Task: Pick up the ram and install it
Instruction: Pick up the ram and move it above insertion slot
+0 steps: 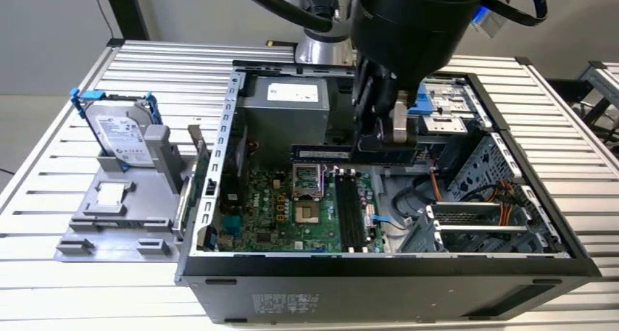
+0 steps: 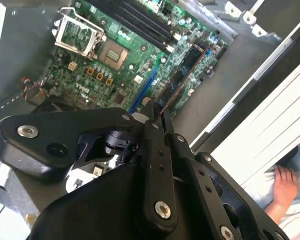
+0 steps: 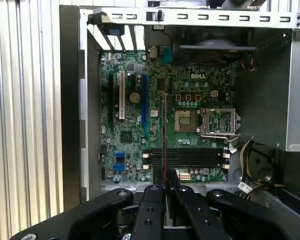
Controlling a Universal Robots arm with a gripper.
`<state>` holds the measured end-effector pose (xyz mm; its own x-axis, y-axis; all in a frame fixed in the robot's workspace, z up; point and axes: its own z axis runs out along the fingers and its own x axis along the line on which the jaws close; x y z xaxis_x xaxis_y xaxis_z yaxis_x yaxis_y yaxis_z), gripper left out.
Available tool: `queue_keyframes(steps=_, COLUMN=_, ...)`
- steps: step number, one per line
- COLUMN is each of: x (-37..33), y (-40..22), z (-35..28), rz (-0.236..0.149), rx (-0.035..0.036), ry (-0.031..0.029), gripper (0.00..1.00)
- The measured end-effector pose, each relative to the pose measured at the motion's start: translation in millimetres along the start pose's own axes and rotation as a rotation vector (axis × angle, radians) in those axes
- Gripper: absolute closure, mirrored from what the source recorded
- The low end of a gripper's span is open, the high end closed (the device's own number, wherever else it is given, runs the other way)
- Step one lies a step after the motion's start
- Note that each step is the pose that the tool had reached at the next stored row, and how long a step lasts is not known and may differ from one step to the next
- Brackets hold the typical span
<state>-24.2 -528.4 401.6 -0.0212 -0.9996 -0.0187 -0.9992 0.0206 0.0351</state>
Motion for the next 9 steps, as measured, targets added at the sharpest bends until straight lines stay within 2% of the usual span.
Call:
queue_keyframes(steps=4, x=-1.8, y=-12.0, z=-0.4, rz=0.002, rx=0.0001, ry=-0.0001, gripper=1.0)
queue_keyframes(steps=9, x=-6.2, y=-23.8, z=-0.7, rz=0.003, rx=0.0001, ry=-0.0002, gripper=1.0)
